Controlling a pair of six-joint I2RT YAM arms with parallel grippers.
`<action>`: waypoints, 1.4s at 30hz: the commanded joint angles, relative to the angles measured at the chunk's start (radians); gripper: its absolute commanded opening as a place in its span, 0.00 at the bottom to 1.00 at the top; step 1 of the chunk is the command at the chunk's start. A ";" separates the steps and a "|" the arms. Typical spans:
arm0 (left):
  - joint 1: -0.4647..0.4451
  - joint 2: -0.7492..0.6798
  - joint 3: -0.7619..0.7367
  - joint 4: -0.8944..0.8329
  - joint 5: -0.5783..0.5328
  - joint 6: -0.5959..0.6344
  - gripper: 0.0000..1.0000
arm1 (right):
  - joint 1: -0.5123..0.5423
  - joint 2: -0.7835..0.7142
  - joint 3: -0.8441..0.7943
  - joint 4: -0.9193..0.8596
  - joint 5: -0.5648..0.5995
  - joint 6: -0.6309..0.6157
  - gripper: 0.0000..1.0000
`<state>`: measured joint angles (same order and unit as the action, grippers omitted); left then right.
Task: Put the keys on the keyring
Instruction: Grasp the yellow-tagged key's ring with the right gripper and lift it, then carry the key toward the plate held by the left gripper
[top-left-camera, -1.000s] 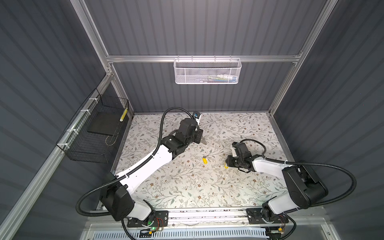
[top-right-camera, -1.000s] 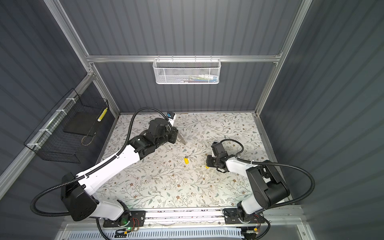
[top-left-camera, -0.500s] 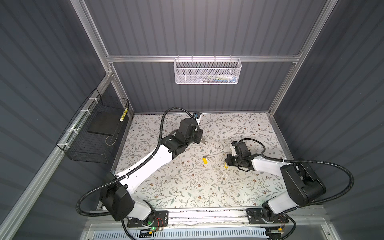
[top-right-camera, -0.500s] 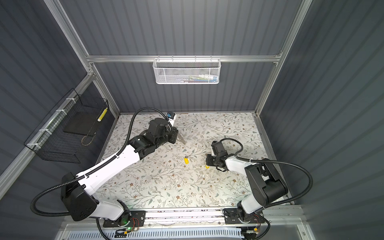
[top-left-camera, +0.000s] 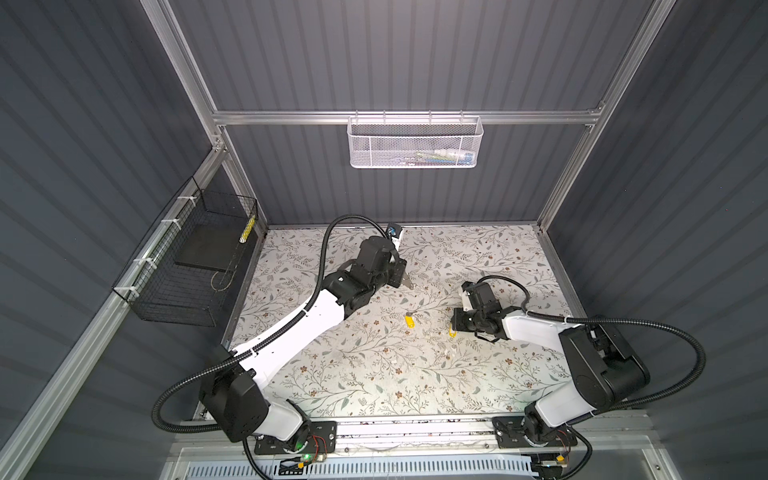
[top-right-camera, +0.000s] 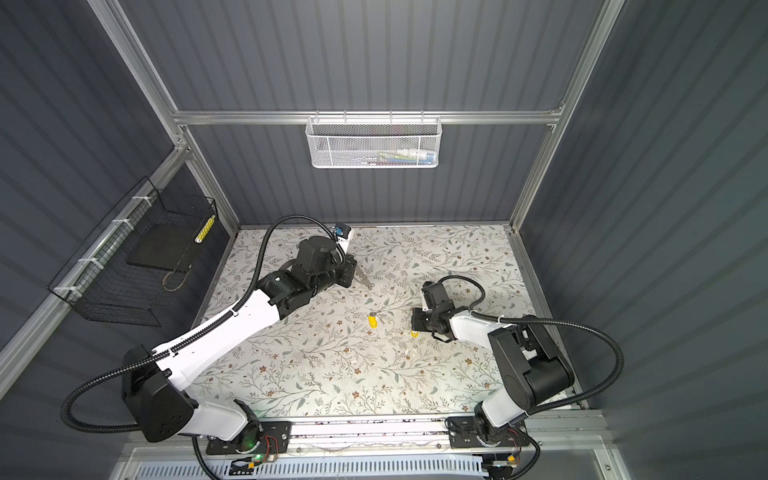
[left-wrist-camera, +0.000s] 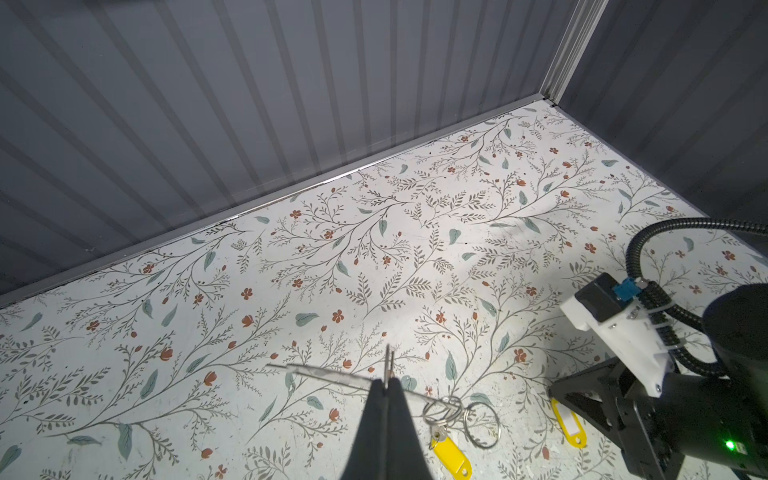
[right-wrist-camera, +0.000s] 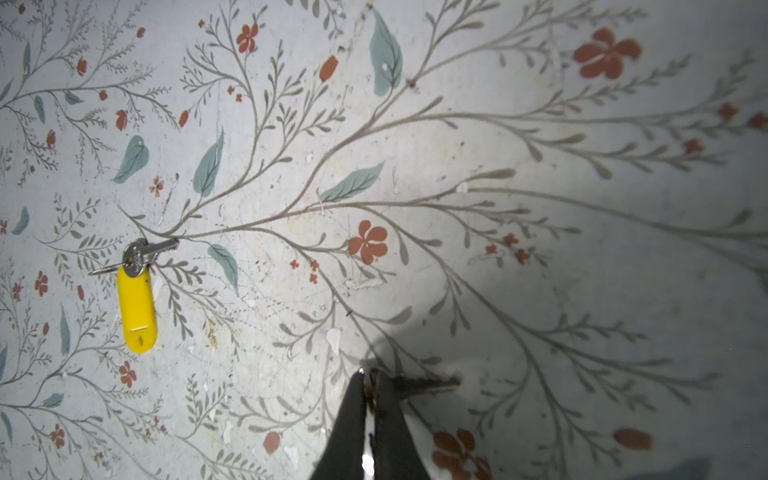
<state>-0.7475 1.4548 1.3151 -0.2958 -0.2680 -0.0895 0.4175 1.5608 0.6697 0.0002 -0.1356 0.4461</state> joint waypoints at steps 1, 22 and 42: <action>0.000 -0.019 0.005 0.010 0.012 0.014 0.00 | -0.004 -0.003 0.015 -0.001 -0.002 -0.011 0.02; -0.003 -0.011 -0.019 0.078 0.205 0.012 0.00 | -0.007 -0.341 0.196 0.051 -0.188 -0.412 0.00; -0.036 0.059 -0.002 0.135 0.301 -0.044 0.00 | -0.017 -0.301 0.246 0.113 -0.497 -0.593 0.00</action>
<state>-0.7731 1.5032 1.2999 -0.1936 0.0048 -0.1173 0.4053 1.2556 0.8871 0.0708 -0.5777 -0.1257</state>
